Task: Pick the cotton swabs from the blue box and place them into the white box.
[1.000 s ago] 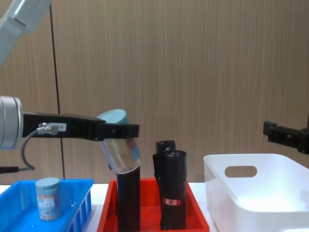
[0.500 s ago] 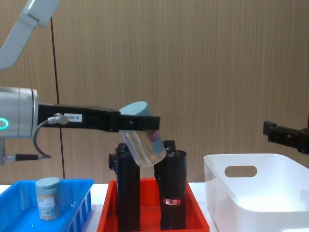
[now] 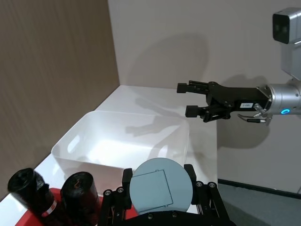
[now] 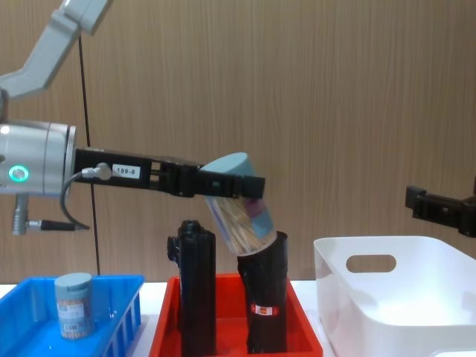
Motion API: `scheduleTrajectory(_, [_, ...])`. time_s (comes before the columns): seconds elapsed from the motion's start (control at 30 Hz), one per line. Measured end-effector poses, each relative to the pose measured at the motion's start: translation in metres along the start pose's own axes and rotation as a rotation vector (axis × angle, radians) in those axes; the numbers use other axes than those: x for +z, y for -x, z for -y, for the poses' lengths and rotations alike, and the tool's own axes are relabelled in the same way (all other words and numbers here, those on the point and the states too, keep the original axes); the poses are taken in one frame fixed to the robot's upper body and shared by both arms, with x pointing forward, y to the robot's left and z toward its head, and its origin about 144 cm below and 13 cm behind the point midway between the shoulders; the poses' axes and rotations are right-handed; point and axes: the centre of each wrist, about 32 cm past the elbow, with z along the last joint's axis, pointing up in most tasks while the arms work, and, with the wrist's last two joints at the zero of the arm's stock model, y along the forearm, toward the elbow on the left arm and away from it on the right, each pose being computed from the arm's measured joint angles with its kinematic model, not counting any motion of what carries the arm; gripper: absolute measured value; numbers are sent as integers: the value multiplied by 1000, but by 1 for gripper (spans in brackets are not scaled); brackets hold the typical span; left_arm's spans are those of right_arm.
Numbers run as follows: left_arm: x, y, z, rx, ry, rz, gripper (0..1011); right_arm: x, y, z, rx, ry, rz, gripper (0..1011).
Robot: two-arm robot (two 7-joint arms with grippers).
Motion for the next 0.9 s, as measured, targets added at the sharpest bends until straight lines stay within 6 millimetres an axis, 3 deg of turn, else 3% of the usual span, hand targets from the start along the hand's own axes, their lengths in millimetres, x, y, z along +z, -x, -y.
scheduleTrajectory(0.9, [17,-25,25,-145,-39,32,670,0,0,0,0,0,0,1002])
